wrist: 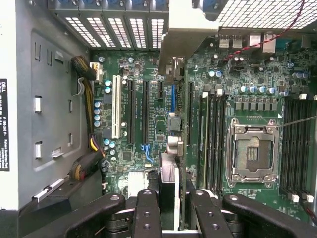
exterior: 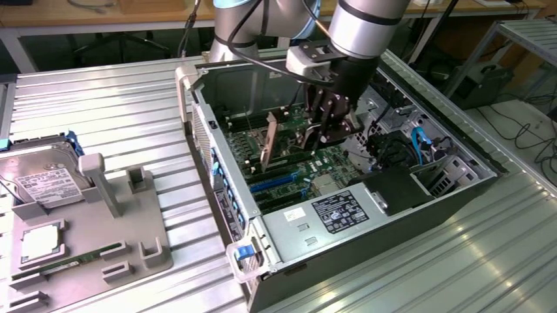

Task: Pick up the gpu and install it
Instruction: 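Insert the gpu into the slot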

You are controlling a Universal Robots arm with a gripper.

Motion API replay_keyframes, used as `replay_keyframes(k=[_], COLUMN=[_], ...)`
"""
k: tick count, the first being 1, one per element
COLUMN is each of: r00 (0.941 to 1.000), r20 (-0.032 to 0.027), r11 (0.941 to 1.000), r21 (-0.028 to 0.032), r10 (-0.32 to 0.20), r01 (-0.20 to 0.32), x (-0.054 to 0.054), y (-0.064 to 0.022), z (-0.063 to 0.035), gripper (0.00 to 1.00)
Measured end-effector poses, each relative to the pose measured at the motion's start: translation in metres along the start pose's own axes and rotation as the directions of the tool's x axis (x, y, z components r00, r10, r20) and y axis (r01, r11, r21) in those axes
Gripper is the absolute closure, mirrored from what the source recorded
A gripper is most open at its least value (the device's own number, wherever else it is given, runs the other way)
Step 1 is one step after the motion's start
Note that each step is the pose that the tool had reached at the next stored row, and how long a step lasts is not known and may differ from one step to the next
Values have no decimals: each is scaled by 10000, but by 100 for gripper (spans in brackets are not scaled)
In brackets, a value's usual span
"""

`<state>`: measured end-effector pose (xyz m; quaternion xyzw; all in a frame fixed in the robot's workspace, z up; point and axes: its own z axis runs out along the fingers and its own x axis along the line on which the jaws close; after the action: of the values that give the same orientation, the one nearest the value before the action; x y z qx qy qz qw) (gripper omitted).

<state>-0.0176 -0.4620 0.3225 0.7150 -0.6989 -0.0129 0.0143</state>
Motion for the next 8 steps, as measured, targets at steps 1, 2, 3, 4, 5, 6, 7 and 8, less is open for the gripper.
replay_keyframes(k=[1,2,3,4,5,6,7,8], r00=[10000,10000,10000,10000,10000,10000,10000,10000], r20=[-1,-1,0,0,6,26,39,41], r11=[10000,10000,10000,10000,10000,10000,10000,10000], r21=[0,0,0,0,0,-1,0,-2], r10=[0,0,-1,-1,0,-1,-1,0], r01=[0,0,1,1,0,1,1,0], x=[0,0,0,0,1,1,0,0], y=[0,2,3,3,4,4,4,4], z=[6,12,17,23,27,27,36,43], gripper=[72,72,72,72,72,72,72,72])
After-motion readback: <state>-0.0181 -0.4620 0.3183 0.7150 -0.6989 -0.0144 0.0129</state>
